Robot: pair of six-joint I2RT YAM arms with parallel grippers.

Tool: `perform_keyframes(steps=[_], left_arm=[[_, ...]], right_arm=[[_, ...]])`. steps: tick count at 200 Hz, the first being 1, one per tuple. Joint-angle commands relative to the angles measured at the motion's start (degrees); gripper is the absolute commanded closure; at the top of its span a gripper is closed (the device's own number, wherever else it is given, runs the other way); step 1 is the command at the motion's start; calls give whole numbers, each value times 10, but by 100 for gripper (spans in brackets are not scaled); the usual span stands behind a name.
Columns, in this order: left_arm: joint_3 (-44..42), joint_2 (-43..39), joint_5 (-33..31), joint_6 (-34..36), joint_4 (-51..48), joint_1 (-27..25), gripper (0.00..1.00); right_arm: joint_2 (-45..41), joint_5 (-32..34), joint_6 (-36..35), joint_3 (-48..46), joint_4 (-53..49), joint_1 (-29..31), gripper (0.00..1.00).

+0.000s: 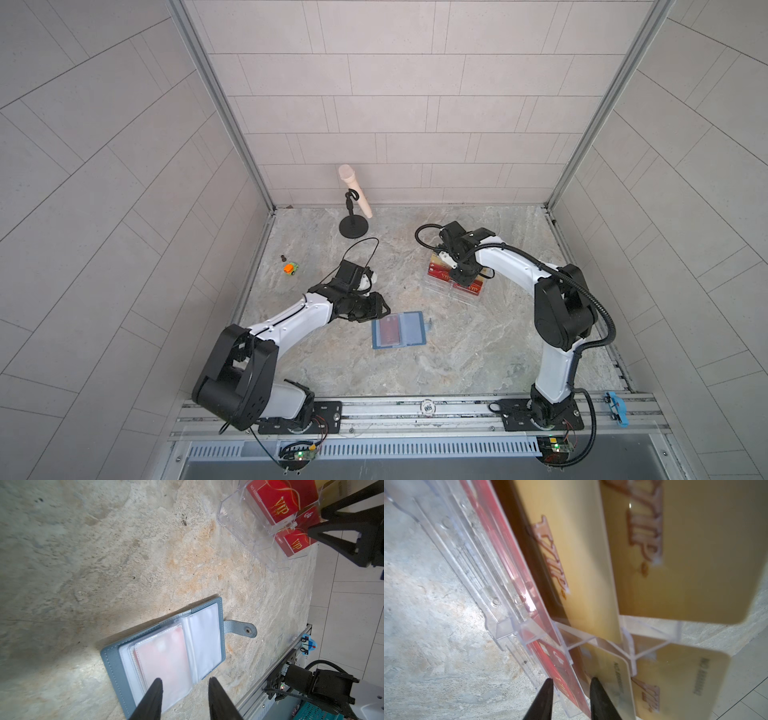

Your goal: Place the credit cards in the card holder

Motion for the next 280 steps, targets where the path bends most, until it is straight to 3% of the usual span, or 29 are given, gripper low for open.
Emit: perform_keyframes(steps=[1,91,280], left_arm=[[8,6,2,13,-10,4,59],[12,8,0,16,-17,3,58],[11,1,-9,15,-29,3,58]], right_arm=[[2,-6,-6,-10,-8,0,67],[-13,-26,7,-18,-9,13,71],[-10,10,16,-21,-15,29,79]])
